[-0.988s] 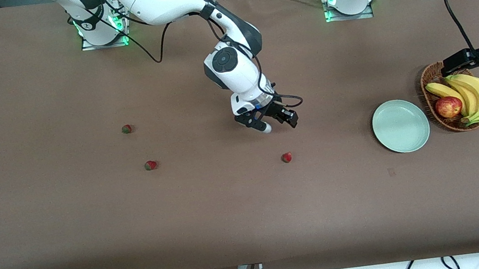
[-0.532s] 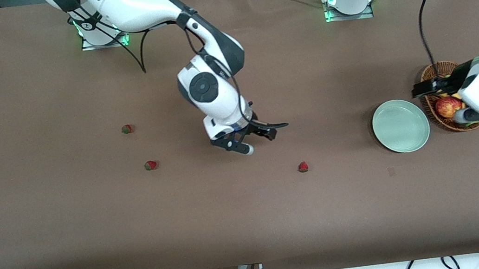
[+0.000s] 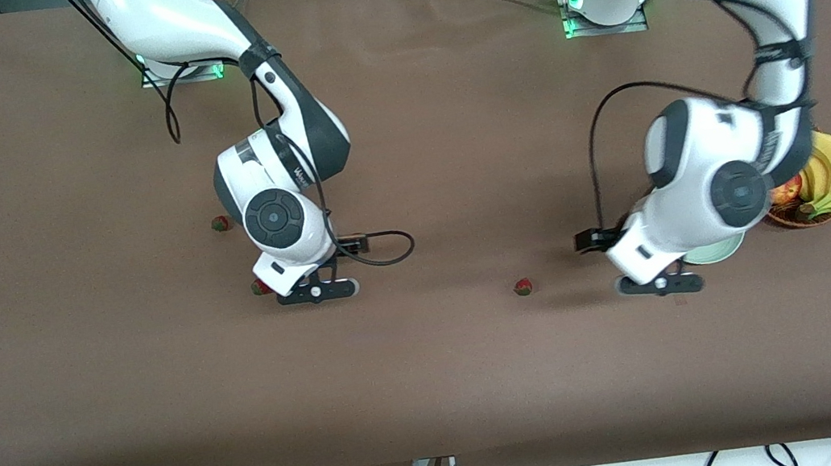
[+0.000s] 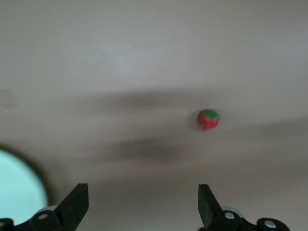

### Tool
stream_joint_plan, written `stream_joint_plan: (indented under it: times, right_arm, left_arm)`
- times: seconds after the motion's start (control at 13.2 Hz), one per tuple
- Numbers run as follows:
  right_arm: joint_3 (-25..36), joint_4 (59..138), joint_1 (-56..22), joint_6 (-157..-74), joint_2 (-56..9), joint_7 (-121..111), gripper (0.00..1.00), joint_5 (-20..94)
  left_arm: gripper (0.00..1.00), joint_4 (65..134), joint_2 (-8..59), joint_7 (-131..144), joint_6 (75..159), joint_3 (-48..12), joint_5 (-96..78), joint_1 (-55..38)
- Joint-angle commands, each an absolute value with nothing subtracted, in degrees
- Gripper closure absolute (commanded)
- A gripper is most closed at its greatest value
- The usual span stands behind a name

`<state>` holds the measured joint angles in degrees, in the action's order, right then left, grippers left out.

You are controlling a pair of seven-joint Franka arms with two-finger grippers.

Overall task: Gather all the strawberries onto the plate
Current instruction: 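Grasp the mid-table strawberry with the left gripper while the right gripper reaches another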

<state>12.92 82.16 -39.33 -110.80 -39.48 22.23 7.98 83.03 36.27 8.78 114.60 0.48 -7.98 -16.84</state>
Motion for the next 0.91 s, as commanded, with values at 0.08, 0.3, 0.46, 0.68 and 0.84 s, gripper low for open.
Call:
stream_joint_plan:
  times: [0.08,0.3,0.46,0.68,0.84]
  right_arm:
    - [16.69,101.65,-40.08,-121.61,-30.51,12.17,0.01,4.92]
    - [17.49,105.99,-39.99,-127.51,-31.02,10.37,0.01,5.19]
    - [17.58,105.91,-39.03,-128.32,-31.81,9.85,0.01,5.1]
    - [17.49,105.56,-36.31,-132.17,-33.92,6.77,0.02,5.36]
    - [17.4,105.56,-35.95,-133.5,-34.98,6.68,0.03,5.71]
  left_arm:
    - [0.0,81.39,43.4,13.18,123.99,1.49,-8.35,-22.05]
    - [0.0,81.39,47.27,14.41,130.5,1.49,-8.0,-24.6]
    - [0.0,81.39,49.12,15.03,132.97,1.93,-8.0,-26.1]
    - [0.0,81.39,49.57,14.94,133.24,1.93,-7.56,-26.19]
    - [0.21,81.39,49.75,15.03,133.24,1.93,-4.23,-26.19]
